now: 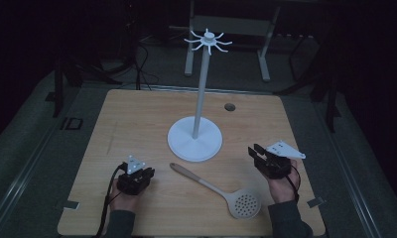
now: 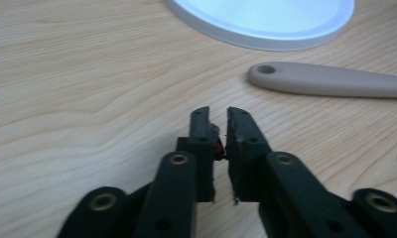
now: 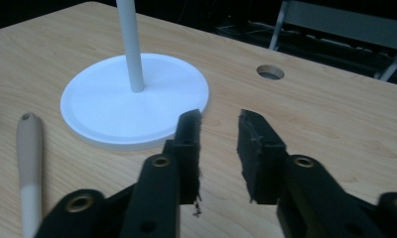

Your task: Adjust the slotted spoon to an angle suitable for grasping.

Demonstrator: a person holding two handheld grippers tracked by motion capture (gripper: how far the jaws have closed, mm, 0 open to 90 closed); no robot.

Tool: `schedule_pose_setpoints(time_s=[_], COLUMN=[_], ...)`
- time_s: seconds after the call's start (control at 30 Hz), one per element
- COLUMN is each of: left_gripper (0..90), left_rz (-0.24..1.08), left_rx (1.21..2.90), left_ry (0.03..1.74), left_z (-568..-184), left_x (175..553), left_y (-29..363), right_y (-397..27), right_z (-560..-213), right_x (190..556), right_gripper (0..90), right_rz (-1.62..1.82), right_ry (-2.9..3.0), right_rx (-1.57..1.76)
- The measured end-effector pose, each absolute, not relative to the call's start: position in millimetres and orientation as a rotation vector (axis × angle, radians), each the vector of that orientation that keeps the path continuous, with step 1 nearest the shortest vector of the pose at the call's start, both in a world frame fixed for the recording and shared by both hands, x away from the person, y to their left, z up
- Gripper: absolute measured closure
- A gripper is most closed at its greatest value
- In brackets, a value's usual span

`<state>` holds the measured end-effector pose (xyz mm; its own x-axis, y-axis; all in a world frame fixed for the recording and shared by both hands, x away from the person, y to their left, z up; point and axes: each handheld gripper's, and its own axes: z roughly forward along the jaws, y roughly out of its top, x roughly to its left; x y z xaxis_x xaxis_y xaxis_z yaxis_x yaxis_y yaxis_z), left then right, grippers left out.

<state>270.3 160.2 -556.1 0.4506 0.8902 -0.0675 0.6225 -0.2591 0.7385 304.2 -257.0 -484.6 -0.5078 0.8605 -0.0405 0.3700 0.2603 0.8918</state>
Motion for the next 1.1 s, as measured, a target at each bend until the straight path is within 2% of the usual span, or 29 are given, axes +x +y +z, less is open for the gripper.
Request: schedule_pose_setpoints(time_s=[0.13, 0.5, 0.8, 1.1], left_gripper=[88.0, 88.0, 87.9, 87.3], left_rz=[0.46, 0.449, 0.454, 0.448], left_rx=[2.035, 2.127, 2.128, 2.098], left_ry=[1.239, 1.224, 1.237, 1.255], left_z=[-560, -566, -566, -567], left_x=[279, 306, 321, 329], left_y=[143, 114, 105, 100], right_y=[-260, -266, -267, -262], right_z=[-485, -487, -484, -481], right_x=[303, 303, 303, 305], right_gripper=[62.3, 56.1, 50.1, 50.8], right_rz=[1.212, 1.226, 1.259, 1.244], right_ry=[1.998, 1.973, 1.953, 2.0], right_rx=[1.115, 1.144, 1.168, 1.166])
